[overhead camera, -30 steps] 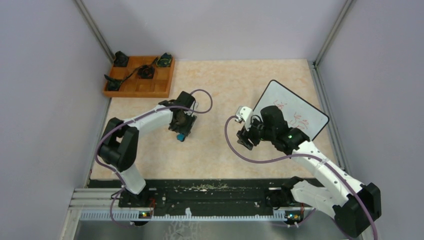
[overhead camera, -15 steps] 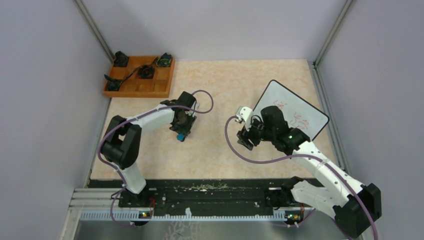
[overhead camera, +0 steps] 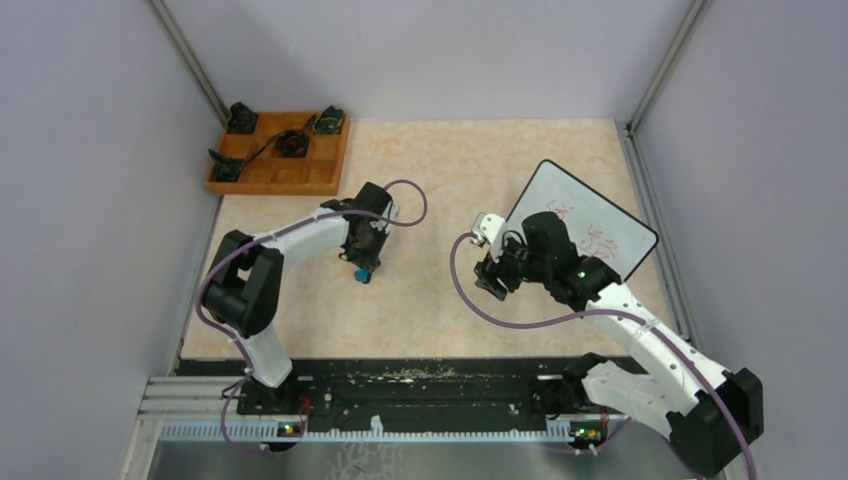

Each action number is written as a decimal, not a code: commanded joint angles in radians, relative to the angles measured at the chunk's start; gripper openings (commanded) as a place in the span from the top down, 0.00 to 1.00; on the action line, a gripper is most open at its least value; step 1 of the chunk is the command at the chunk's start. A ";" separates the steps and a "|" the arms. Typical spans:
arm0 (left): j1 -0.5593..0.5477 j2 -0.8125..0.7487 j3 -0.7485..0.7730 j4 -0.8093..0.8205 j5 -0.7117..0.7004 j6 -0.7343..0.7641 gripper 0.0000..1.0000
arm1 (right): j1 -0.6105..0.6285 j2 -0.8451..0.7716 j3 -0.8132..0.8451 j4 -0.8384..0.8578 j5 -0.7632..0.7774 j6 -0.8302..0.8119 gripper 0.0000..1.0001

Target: Erase the whiteboard

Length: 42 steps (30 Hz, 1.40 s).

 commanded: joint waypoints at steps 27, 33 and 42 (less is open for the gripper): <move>0.001 -0.213 0.074 0.133 0.180 -0.064 1.00 | -0.001 -0.017 0.052 0.015 0.073 0.037 0.41; -0.013 -0.215 0.066 0.167 0.207 -0.076 1.00 | -0.001 -0.003 0.062 0.033 0.100 0.051 0.41; -0.127 -0.129 0.092 0.240 0.116 -0.080 1.00 | -0.002 0.011 0.087 0.057 0.236 0.089 0.41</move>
